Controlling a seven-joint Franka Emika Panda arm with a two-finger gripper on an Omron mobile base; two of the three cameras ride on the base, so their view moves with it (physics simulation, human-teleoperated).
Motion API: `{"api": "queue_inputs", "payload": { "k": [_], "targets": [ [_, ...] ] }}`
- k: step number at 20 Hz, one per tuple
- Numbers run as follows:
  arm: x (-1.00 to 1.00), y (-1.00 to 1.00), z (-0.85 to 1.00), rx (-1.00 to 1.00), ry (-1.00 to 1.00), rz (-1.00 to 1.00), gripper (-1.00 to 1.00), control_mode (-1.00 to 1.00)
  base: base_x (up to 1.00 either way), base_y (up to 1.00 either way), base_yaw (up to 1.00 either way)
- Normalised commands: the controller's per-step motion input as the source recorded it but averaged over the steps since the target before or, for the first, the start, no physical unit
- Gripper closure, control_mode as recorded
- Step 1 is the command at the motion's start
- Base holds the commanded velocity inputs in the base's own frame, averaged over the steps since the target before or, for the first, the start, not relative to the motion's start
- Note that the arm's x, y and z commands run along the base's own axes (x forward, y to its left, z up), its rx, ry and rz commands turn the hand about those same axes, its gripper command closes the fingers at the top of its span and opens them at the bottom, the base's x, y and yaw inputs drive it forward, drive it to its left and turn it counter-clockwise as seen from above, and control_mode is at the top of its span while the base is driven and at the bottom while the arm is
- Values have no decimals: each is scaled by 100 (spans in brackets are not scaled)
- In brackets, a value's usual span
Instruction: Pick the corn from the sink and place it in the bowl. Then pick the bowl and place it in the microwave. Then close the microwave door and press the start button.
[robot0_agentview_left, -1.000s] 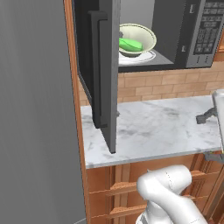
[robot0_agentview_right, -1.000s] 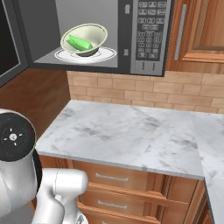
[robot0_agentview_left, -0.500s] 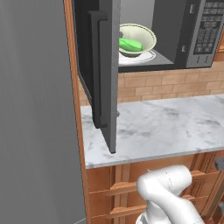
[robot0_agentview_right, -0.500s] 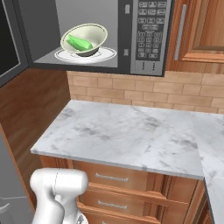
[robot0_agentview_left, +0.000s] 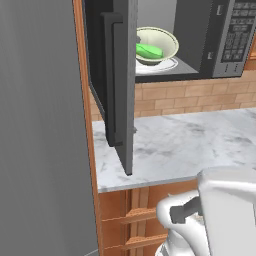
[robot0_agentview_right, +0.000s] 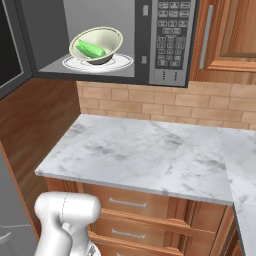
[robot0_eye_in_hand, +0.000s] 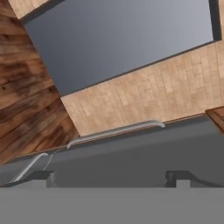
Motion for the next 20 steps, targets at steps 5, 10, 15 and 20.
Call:
{"api": "queue_inputs", "payload": {
  "k": [5,10,15,20],
  "targets": [
    [53,30,0,0,6,-10,-100,-100,0,0,0],
    [83,1,0,1,8,-21,-100,-100,0,0,0],
    [23,18,0,0,-1,-15,-100,-100,0,0,0],
    [0,50,0,-1,-16,-15,-100,-100,0,0,0]
  ]
}}
